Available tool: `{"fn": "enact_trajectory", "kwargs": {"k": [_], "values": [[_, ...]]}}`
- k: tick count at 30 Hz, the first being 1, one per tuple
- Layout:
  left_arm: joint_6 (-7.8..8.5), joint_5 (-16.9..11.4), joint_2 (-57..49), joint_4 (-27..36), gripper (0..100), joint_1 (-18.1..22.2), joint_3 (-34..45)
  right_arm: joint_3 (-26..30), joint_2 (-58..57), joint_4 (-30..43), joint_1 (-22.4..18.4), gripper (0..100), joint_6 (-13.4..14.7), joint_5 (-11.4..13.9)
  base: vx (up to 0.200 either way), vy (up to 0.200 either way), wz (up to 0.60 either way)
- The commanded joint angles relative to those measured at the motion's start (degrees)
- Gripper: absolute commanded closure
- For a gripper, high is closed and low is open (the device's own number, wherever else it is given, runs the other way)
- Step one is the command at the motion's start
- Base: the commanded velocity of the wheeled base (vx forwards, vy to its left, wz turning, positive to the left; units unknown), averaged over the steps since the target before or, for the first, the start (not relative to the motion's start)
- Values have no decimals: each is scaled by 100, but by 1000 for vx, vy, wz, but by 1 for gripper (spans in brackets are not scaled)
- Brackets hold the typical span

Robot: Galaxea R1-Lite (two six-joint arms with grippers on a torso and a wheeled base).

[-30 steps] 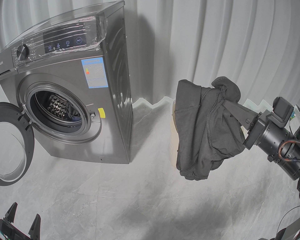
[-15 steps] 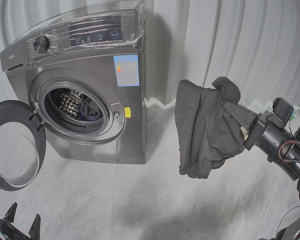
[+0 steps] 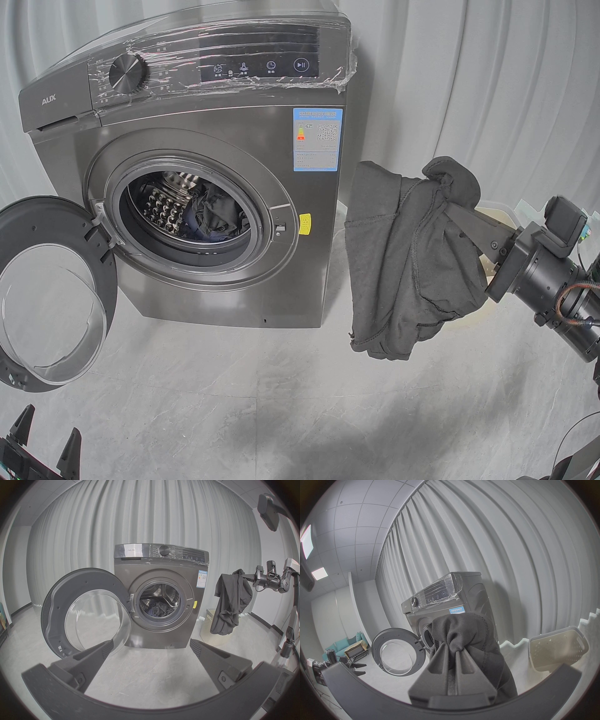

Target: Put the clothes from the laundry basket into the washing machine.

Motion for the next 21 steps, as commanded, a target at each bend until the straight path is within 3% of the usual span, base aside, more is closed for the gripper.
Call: {"fn": "enact_trajectory", "kwargs": {"k": [1,6,15,21], "values": [[-2,-2,-93,-3,0,1,84,2,9,-4,2,100,6,-2,-200,0,0],[-2,-2,-93,-3,0,1,84,20,0,-4,2,100,6,-2,-200,0,0],[-2,-2,-93,-3,0,1,84,55,9,13,-6,100,6,7,0,0,0],[-11,-2,-93,-3,0,1,84,90,-44,57,-15,100,-12,7,0,200,0]]}}
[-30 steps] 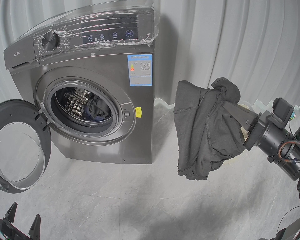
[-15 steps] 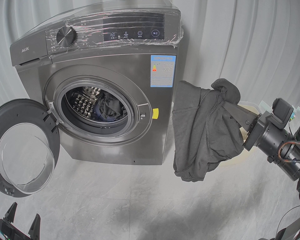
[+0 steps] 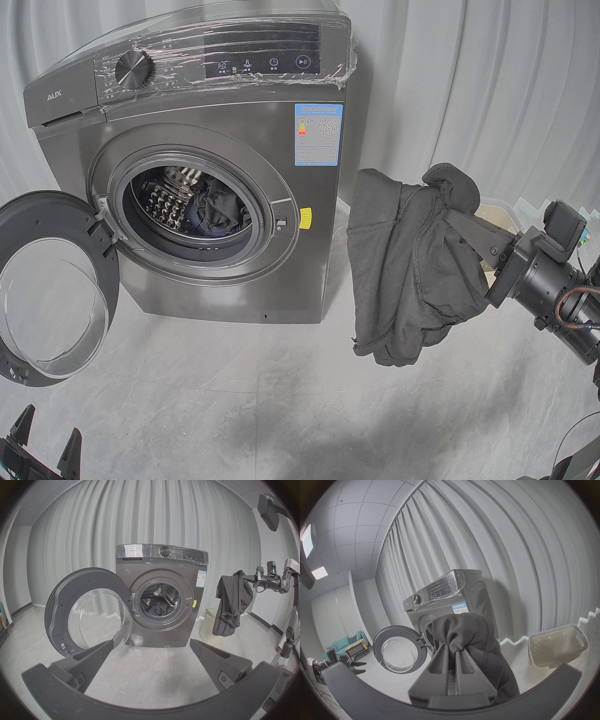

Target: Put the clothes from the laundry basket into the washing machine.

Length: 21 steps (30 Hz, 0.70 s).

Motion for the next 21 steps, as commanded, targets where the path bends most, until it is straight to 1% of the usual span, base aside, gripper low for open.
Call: {"fn": "enact_trajectory", "kwargs": {"k": [1,6,8,9,10,11,15,16,17,19,21], "values": [[3,0,-96,2,0,1,84,25,-29,27,-2,100,-5,5,0,200,0],[12,0,-96,-7,0,1,84,25,50,45,25,100,-5,13,0,200,0],[12,0,-96,2,0,1,84,25,102,36,69,100,-5,75,0,200,0],[12,0,-96,-7,0,1,84,25,138,-8,121,100,3,180,0,200,0],[12,0,-96,-7,0,1,84,25,138,-26,121,100,3,198,0,200,0],[21,0,-96,2,0,1,84,-10,138,-8,130,100,12,295,0,200,0],[29,0,-96,-7,0,1,84,-19,182,36,209,100,12,356,0,200,0],[29,0,-96,-7,0,1,84,-19,182,36,209,100,12,356,0,0,0],[65,0,-96,-7,0,1,84,-63,269,-17,323,100,21,347,0,0,0],[100,18,-96,-15,0,1,92,-125,366,-43,385,100,21,330,0,0,0],[179,9,-96,-7,0,9,92,-230,498,-52,394,100,12,321,0,0,0]]}}
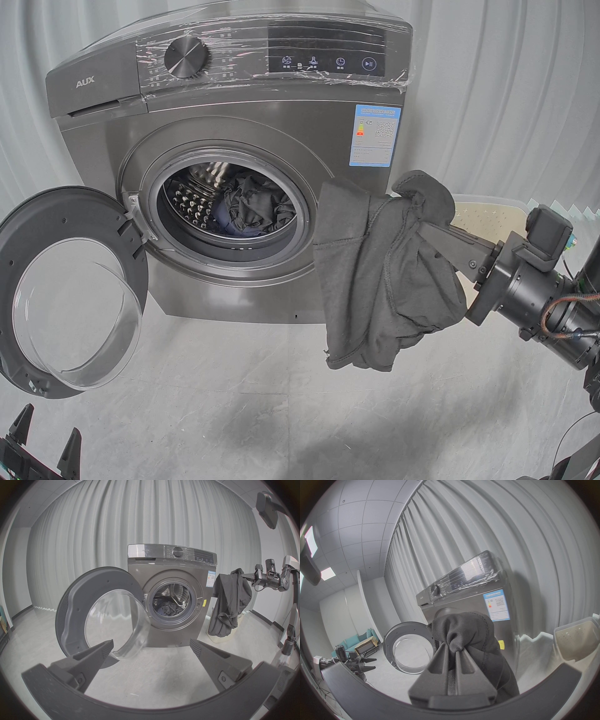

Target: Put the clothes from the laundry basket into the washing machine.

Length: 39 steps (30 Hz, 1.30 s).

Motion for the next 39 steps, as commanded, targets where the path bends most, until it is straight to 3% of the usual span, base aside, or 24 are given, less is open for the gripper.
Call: {"fn": "enact_trajectory", "kwargs": {"k": [1,6,12,21,30,33,39], "values": [[73,-13,-96,4,0,9,92,-165,317,-28,83,100,-11,-21,0,0,0],[20,-22,-96,4,0,1,92,-315,414,-37,215,100,6,-47,0,0,0],[38,-22,-96,-4,0,9,92,-359,493,-46,206,100,6,-47,-200,0,0],[47,-13,-96,4,0,9,92,-490,528,-37,197,100,-2,-47,0,0,0],[38,-22,-96,4,0,9,92,-710,713,-63,206,100,50,-73,0,200,0],[56,-13,-96,4,0,9,92,-754,844,-248,215,100,41,-196,0,200,0],[99,22,-96,4,0,9,92,-974,1055,-371,276,100,41,-311,0,0,0]]}}
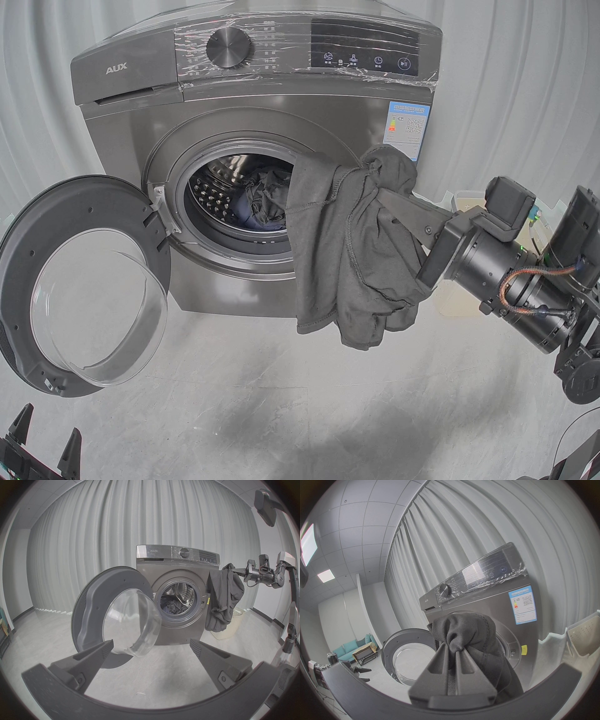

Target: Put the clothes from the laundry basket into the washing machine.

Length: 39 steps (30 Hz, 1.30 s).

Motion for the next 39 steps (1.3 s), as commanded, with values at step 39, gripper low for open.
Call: {"fn": "enact_trajectory", "kwargs": {"k": [39], "values": [[273,-2861,6154,-3314,0,-1265,-1630,-660,748,-57,401,100,1,-303,0,0,0]]}}
